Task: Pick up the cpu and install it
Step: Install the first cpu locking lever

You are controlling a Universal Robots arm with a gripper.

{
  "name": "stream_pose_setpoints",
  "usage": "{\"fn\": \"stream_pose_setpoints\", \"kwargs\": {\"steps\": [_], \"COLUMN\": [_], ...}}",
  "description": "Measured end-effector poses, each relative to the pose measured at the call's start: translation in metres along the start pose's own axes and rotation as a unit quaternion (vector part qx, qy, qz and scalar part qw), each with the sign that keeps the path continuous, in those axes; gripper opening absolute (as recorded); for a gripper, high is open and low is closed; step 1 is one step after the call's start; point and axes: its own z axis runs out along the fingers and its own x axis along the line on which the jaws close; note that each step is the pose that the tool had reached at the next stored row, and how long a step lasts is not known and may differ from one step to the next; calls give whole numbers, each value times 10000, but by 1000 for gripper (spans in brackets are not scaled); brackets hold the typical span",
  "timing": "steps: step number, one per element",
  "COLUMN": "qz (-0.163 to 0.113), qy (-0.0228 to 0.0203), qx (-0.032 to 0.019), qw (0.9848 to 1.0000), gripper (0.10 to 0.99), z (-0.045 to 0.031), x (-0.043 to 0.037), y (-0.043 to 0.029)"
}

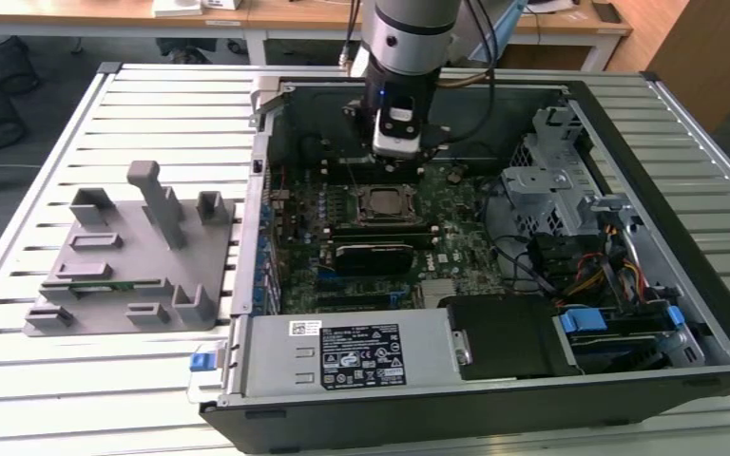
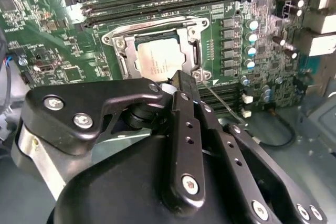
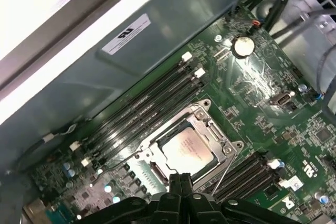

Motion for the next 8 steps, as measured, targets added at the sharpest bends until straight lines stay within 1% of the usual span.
{"fn": "stream_pose_setpoints", "kwargs": {"steps": [4,6,8], "qz": [-281,-446,-583], "qy": [3,7,11], "qx": [19,26,16], "qw": [9996,9990,9983], "gripper": [106,106,106], "z": [2,4,6], "x": [1,1,1], "y": [-1,-1,-1]}}
